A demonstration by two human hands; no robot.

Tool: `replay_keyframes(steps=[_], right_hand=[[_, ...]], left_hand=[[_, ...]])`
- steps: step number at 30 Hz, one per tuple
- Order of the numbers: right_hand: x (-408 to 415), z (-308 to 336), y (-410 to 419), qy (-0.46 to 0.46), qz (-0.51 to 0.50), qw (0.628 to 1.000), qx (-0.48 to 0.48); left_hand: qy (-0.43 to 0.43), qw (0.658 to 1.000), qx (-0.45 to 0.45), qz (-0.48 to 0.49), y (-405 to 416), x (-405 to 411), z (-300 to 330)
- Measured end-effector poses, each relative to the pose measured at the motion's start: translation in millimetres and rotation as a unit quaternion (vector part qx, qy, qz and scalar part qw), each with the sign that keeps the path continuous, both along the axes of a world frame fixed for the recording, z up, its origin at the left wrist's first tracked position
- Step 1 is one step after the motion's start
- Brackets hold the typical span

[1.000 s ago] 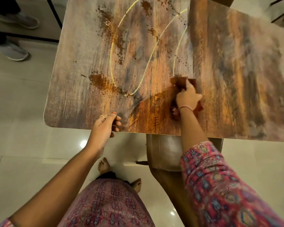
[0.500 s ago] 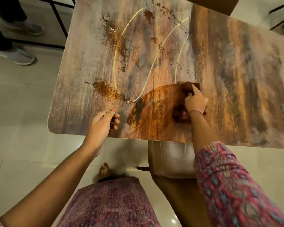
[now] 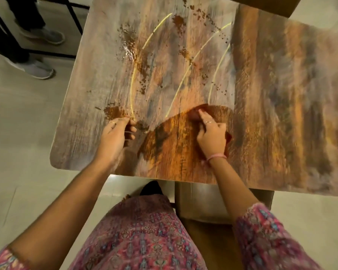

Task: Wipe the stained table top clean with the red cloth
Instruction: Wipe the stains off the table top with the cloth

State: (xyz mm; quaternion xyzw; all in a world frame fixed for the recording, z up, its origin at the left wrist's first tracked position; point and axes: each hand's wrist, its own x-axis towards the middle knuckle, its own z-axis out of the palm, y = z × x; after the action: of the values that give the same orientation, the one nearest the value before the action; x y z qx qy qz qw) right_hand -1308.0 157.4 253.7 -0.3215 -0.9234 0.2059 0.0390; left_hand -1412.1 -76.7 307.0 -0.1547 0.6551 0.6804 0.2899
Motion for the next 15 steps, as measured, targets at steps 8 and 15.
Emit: replay_keyframes(steps=[8, 15], right_hand=[[20, -7, -124, 0.009, 0.222, 0.975, 0.024], [26, 2, -124, -0.022, 0.382, 0.923, 0.049]], left_hand=[[-0.013, 0.997, 0.029, 0.073, 16, -32, -10], [-0.011, 1.000, 0.003, 0.019, 6, -51, -8]])
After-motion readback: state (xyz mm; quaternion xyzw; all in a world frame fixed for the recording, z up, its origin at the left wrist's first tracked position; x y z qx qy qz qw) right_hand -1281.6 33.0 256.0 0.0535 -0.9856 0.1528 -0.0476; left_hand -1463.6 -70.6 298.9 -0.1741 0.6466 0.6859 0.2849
